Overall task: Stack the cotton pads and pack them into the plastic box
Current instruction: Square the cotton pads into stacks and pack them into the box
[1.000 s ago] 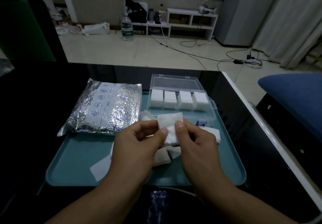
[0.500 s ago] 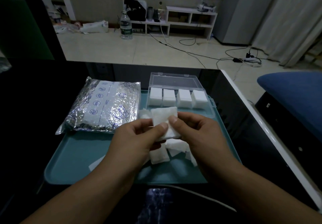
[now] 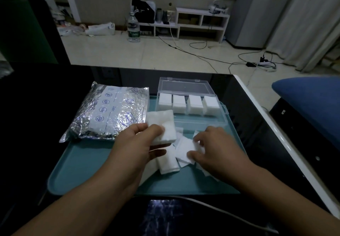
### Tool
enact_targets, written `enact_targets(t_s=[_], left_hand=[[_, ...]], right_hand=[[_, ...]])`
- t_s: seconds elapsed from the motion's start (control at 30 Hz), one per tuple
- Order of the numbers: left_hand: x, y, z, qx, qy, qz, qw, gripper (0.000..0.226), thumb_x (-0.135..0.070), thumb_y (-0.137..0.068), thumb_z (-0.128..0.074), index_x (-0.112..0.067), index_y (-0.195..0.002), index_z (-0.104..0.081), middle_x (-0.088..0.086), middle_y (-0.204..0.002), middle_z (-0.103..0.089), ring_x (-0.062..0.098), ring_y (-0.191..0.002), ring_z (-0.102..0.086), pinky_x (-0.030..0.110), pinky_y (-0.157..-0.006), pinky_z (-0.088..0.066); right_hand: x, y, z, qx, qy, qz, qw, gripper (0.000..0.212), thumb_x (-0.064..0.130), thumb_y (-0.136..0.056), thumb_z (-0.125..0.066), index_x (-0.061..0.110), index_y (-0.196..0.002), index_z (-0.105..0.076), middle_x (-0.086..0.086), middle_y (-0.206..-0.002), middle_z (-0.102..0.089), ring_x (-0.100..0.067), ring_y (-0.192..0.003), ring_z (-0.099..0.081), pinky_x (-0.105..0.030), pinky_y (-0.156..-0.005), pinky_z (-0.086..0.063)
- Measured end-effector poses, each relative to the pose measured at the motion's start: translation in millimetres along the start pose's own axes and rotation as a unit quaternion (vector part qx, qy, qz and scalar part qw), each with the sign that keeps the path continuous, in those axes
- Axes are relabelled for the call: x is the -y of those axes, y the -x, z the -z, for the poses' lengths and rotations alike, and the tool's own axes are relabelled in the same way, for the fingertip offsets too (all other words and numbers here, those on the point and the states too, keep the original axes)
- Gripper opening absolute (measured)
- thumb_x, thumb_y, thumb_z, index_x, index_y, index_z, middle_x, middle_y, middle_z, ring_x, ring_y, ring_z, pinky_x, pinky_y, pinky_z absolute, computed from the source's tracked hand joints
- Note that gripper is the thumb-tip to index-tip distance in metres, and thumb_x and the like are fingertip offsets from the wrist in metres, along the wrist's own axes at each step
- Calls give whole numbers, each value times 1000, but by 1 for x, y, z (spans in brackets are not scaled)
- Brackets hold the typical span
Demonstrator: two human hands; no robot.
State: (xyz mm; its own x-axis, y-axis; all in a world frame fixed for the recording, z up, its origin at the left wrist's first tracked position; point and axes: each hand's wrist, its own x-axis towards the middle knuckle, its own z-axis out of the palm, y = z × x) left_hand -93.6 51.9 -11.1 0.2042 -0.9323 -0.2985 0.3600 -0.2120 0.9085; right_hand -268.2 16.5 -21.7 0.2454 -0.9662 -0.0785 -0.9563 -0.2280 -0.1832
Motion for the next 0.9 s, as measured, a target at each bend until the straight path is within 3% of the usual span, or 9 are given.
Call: enact_targets(t_s=[0.3,0.43,0.53,0.77,0.9], left_hand=[[3,-3,3,-11,-11,3,1000,18,-8,-84,-69,-3,-100,-61,14,-90,-70,26,-75,-71,33,-61,-55],[2,-3,3,-10,-12,5,1000,20,-8,-85,-68,-2,-103,-61,15,-92,-71,25,-73,-72,33,-62,-56],[2,-4,4,-10,-13,3,1000,16,-7,-86,-68,-3,-100,-62,13,-87,-72,24,-72,-72,34,-65,-56],[3,-5,5,-11,-20,-1,1000,17,-7,-86,-68,-2,-101,-63,12,-89,-73,25,-74,-72,35,-65,-55],[3,-4,5,-12,-27,-3,1000,20,-8,-85,-69,-2,-103,-62,14,-94,-73,25,-75,-73,36,-67,-56]], right_hand=[[6,-3,-5,-9,-31,-24,999,36,40,-84,-65,26,-116,-58,2,-115,-51,-19,-113,-44,-34,-93,-41],[4,-3,-3,-90,-97,-11,991,6,31,-84,-64,31,-89,-60,9,-94,-55,-14,-96,-52,-32,-81,-43],[1,-5,-3,-119,-171,-15,978,14,34,-82,-67,29,-74,-58,10,-85,-55,-11,-85,-52,-28,-72,-38],[-13,-9,18,-105,-236,-23,966,18,31,-86,-65,17,-75,-67,2,-68,-63,-14,-64,-57,-30,-61,-45],[-15,-8,17,-114,-337,-14,934,10,19,-88,-65,18,-79,-63,-3,-64,-66,-18,-59,-63,-33,-57,-51]])
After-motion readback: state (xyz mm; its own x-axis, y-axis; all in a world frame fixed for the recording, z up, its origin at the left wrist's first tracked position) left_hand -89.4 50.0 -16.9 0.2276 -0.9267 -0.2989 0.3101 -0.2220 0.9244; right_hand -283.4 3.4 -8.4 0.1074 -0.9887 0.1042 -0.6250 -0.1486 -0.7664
